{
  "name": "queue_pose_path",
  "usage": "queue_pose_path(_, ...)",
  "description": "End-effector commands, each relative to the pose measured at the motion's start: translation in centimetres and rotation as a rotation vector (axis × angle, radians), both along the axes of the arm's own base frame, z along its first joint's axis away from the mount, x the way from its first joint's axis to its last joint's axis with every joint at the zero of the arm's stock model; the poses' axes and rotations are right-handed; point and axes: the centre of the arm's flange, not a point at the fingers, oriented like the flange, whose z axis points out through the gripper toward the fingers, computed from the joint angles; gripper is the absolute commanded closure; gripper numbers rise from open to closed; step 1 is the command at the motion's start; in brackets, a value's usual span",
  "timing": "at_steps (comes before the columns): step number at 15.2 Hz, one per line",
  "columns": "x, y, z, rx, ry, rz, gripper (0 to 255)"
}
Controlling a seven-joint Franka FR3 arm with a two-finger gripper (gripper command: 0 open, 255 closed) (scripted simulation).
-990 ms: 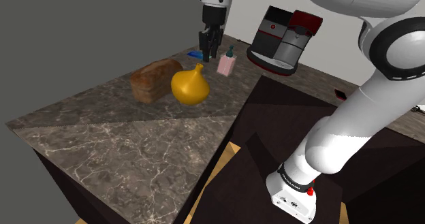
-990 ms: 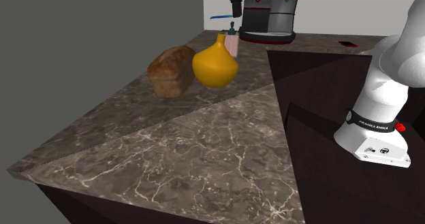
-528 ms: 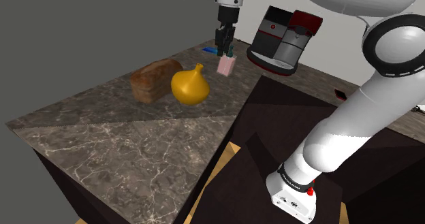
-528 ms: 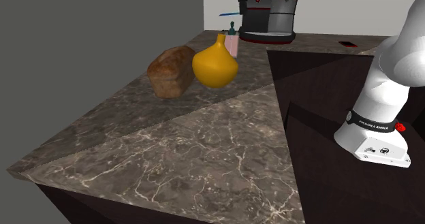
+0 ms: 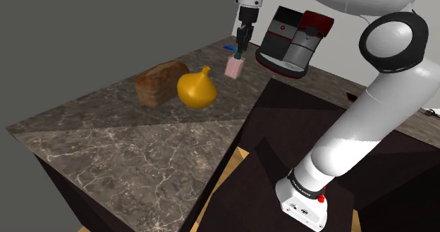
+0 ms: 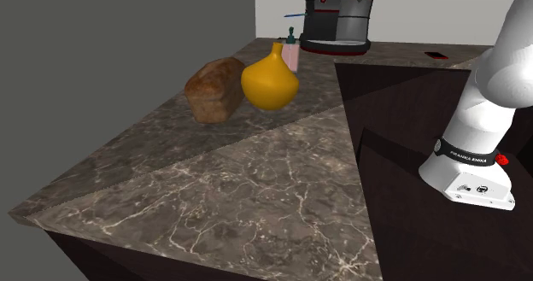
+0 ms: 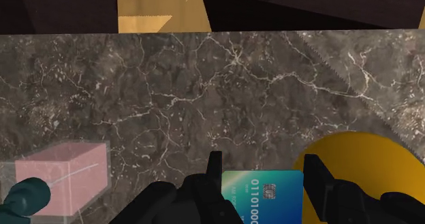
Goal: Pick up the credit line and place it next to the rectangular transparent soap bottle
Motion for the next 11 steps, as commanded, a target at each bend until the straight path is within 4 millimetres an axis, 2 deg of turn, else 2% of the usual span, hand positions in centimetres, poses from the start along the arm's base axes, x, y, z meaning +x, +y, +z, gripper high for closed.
queue_pose_path(1, 0.3, -2.6, 0.0, 0.000, 0.000, 0.002, 255)
queue_pose_path(11, 1.7, -15.7, 0.1, 0.000, 0.000, 0.002, 255)
